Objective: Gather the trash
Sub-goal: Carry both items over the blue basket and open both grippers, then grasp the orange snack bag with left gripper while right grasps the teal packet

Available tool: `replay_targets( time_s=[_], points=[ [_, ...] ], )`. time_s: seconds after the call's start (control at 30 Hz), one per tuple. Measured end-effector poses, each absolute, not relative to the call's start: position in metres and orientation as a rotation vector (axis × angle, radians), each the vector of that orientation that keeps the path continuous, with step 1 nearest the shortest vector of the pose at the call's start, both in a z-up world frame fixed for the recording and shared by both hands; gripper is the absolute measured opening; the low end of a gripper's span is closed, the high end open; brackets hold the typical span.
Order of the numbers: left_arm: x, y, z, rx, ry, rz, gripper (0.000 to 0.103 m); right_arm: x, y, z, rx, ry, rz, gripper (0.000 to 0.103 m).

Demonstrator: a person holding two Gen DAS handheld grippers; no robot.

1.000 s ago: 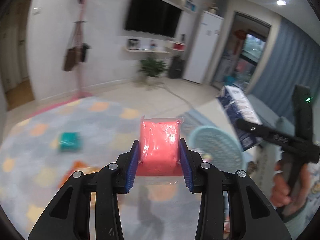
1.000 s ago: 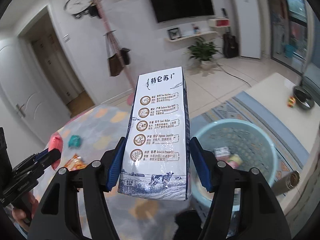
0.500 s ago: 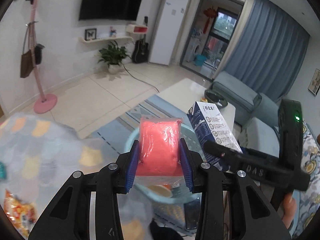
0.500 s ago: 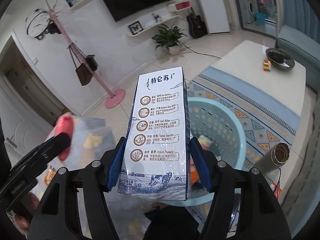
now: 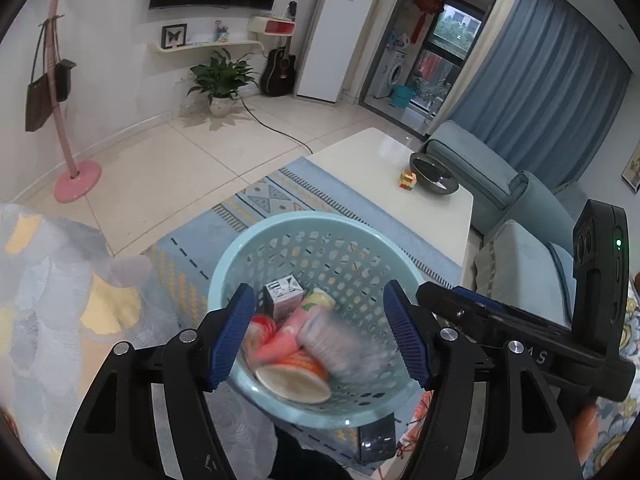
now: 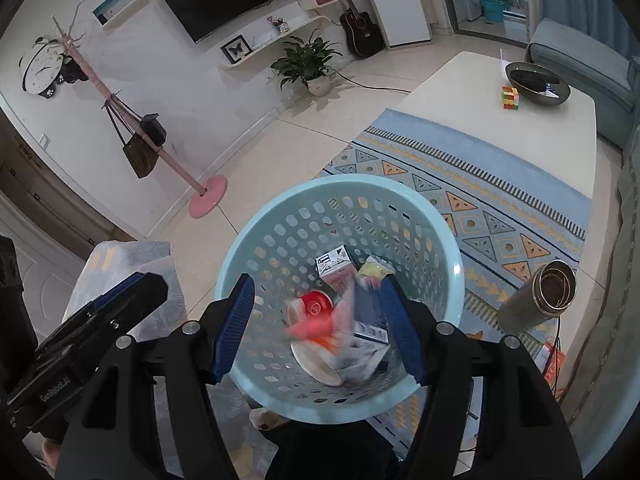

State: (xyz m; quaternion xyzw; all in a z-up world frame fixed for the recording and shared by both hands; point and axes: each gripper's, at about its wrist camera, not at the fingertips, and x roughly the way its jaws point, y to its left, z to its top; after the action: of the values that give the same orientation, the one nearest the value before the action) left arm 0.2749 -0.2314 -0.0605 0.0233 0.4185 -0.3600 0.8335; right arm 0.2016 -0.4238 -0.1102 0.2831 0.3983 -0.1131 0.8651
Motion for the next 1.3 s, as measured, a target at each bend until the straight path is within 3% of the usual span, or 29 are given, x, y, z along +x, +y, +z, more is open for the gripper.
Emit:
replay_targets(
  time_s=[0.4,0.93,1.1,1.3],
  points=[
    [0.246,-0.176,-0.037,0.009,0.820,-0.673,0.066,0.204,-0.387,-0.093,0.535,0.807,-0.137,0.062],
    [0.218,0.032,-0.033,-0.129,0.798,-0.193,0.068,0.221,-0.291,-0.071,0.439,0.804,0.053,0.062],
    [0.218,0.083,-0.050,-0.208,0.856,-0.119,0.066,0.226,-0.261,-0.067,0.395,0.814,0.099,0.062],
    [0.225,0.103,-0.069,-0.309,0.924,-0.178,0.056,0.227,-0.229,-0.070,0.363,0.829,0.132,0.062]
  ],
)
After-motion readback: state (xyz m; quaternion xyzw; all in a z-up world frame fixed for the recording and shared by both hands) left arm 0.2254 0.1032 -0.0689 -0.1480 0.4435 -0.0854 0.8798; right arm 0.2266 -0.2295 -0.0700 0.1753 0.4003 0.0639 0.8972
